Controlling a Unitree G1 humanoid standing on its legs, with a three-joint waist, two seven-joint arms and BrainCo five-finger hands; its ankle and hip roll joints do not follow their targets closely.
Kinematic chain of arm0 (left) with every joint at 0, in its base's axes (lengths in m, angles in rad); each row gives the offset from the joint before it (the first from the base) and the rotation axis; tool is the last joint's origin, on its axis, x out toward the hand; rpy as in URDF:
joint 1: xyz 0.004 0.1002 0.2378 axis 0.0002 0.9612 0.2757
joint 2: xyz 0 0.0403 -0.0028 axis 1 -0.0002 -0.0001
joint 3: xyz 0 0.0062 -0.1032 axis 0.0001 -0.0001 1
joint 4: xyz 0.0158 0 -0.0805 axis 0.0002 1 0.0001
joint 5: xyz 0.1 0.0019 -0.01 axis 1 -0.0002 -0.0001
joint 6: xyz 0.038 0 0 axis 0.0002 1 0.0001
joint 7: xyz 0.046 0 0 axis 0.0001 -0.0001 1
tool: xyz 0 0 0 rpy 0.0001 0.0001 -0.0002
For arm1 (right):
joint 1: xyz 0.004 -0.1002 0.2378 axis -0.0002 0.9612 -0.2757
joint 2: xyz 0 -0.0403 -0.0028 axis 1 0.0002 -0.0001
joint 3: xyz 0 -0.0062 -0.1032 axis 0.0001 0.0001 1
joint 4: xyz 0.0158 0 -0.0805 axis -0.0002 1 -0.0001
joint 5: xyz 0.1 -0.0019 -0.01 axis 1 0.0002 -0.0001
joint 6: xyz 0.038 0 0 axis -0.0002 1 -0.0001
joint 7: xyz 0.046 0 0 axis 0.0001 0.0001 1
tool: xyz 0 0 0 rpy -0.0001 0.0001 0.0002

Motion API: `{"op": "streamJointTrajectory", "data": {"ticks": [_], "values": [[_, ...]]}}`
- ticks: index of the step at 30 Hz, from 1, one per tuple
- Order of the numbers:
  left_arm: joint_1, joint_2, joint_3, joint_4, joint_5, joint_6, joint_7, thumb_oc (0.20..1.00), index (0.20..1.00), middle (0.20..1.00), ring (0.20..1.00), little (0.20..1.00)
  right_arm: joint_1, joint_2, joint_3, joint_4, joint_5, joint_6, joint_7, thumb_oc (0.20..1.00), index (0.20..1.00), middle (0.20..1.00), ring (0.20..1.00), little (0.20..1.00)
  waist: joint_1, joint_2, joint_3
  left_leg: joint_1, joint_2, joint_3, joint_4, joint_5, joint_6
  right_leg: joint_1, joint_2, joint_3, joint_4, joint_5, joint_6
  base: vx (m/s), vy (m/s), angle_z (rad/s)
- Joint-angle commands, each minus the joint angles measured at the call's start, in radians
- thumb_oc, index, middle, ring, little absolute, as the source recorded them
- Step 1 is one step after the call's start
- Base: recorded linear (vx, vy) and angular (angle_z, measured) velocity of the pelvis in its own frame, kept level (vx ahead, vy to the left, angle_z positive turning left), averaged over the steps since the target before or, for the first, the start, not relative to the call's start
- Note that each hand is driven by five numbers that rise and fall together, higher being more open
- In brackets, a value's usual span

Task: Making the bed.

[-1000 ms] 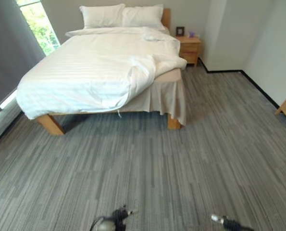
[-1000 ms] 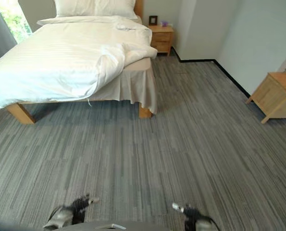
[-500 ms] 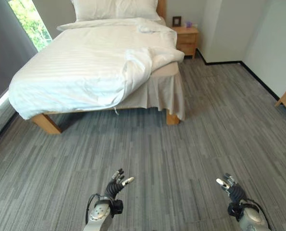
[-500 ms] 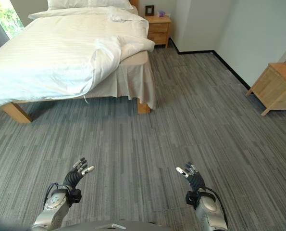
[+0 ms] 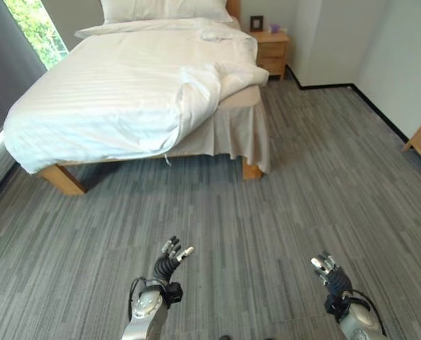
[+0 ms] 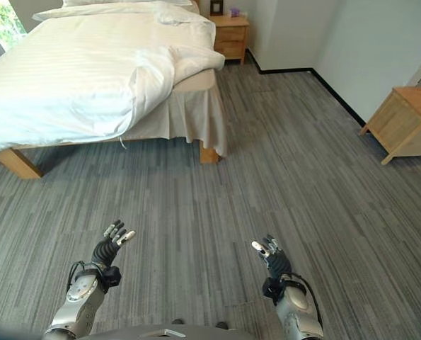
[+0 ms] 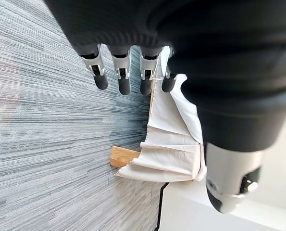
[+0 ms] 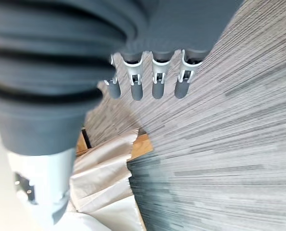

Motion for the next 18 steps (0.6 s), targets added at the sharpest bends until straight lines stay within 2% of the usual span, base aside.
{"op": "streamJointTrajectory", "data": {"ticks": [1,3,4,5,7,8,9,10,12,14,16,18], "values": [[-0.041,0.049,0.043,-0.009,0.017,-0.073,0.031,1.000,1.000,1.000,1.000,1.000,-0.035,0.006,0.006,-0.071,0.023,-0.069,-0.011,1.000,1.000,1.000,1.000,1.000,-0.002,-0.075,-0.021,0.004,0.024,-0.013,-0.026,0.064,-0.077,0.047,-0.158,0.016,-0.053,0.175,0.168,0.01,0.087,-0.13],[-0.039,0.052,0.043,-0.021,0.023,-0.074,0.032,1.000,1.000,1.000,1.000,1.000,-0.040,0.001,0.011,-0.081,0.025,-0.070,-0.012,1.000,1.000,1.000,1.000,1.000,0.001,-0.077,-0.010,0.005,0.022,-0.010,-0.026,0.062,-0.070,0.034,-0.166,0.022,-0.027,0.183,0.172,-0.01,0.099,-0.19],[-0.039,0.054,0.045,-0.031,0.023,-0.078,0.035,1.000,1.000,1.000,1.000,1.000,-0.045,-0.010,0.022,-0.098,0.015,-0.069,-0.003,1.000,1.000,1.000,1.000,1.000,0.001,-0.076,0.007,0.000,0.018,-0.011,-0.026,0.056,-0.057,-0.014,-0.179,0.030,0.065,0.182,0.181,-0.03,0.072,-0.13],[-0.039,0.054,0.045,-0.031,0.023,-0.078,0.035,1.000,1.000,1.000,1.000,1.000,-0.046,-0.010,0.022,-0.098,0.015,-0.069,-0.003,1.000,1.000,1.000,1.000,1.000,0.002,-0.077,0.006,-0.001,0.018,-0.009,-0.026,0.056,-0.057,-0.019,-0.180,0.032,0.069,0.180,0.181,-0.04,0.107,-0.15],[-0.030,0.053,0.046,-0.036,0.020,-0.075,0.026,1.000,1.000,1.000,1.000,1.000,-0.047,-0.021,0.034,-0.115,-0.013,-0.062,0.007,1.000,1.000,1.000,1.000,1.000,0.004,-0.076,0.025,0.006,0.009,-0.009,-0.026,0.051,-0.041,-0.076,-0.200,0.051,0.182,0.219,0.200,0.00,0.079,-0.14],[-0.030,0.053,0.046,-0.037,0.020,-0.075,0.026,1.000,1.000,1.000,1.000,1.000,-0.047,-0.021,0.034,-0.116,-0.013,-0.062,0.007,1.000,1.000,1.000,1.000,1.000,0.005,-0.077,0.024,0.005,0.008,-0.008,-0.026,0.051,-0.041,-0.079,-0.201,0.053,0.186,0.218,0.201,0.03,0.090,-0.06],[-0.022,0.049,0.046,-0.035,0.014,-0.073,0.021,1.000,1.000,1.000,1.000,1.000,-0.040,-0.023,0.034,-0.120,-0.014,-0.059,0.012,1.000,1.000,1.000,1.000,1.000,0.005,-0.074,0.031,0.012,0.002,-0.009,-0.026,0.050,-0.031,-0.114,-0.209,0.064,0.263,0.260,0.214,0.08,0.198,-0.05],[-0.014,0.043,0.027,-0.040,-0.015,-0.057,0.003,1.000,1.000,1.000,1.000,1.000,-0.039,-0.012,0.046,-0.141,0.005,-0.063,0.014,1.000,1.000,1.000,1.000,1.000,-0.005,-0.045,0.076,0.034,0.015,-0.027,-0.026,0.052,-0.007,-0.241,-0.218,0.076,0.521,0.362,0.231,0.08,0.195,-0.16],[-0.011,0.050,0.022,-0.052,-0.010,-0.053,-0.002,1.000,1.000,1.000,1.000,1.000,-0.036,-0.013,0.045,-0.146,0.006,-0.061,0.015,1.000,1.000,1.000,1.000,1.000,-0.008,-0.037,0.083,0.039,0.023,-0.033,-0.026,0.050,-0.007,-0.276,-0.217,0.079,0.554,0.354,0.233,0.10,0.077,-0.03],[-0.001,0.070,0.003,-0.062,0.039,-0.038,-0.026,1.000,1.000,1.000,1.000,1.000,-0.028,-0.007,0.037,-0.145,0.003,-0.053,0.015,1.000,1.000,1.000,1.000,1.000,-0.021,-0.028,0.090,0.069,0.036,-0.032,-0.026,0.050,-0.017,-0.318,-0.236,0.063,0.515,0.349,0.232,0.25,-0.023,0.21],[0.008,0.083,-0.004,-0.088,0.056,-0.039,-0.040,1.000,1.000,1.000,1.000,1.000,-0.005,-0.008,0.030,-0.150,0.001,-0.042,0.030,1.000,1.000,1.000,1.000,1.000,-0.042,-0.032,0.091,0.104,0.040,-0.043,-0.026,0.034,-0.035,-0.341,-0.240,0.060,0.390,0.342,0.230,0.34,-0.101,-0.01],[0.003,0.081,-0.014,-0.073,0.067,-0.038,-0.048,1.000,1.000,1.000,1.000,1.000,0.027,-0.017,0.027,-0.149,-0.015,-0.037,0.040,1.000,1.000,1.000,1.000,1.000,-0.076,-0.039,0.093,0.153,0.046,-0.075,-0.026,-0.005,-0.057,-0.331,-0.203,0.074,0.188,0.334,0.225,0.48,-0.206,0.01]]}}
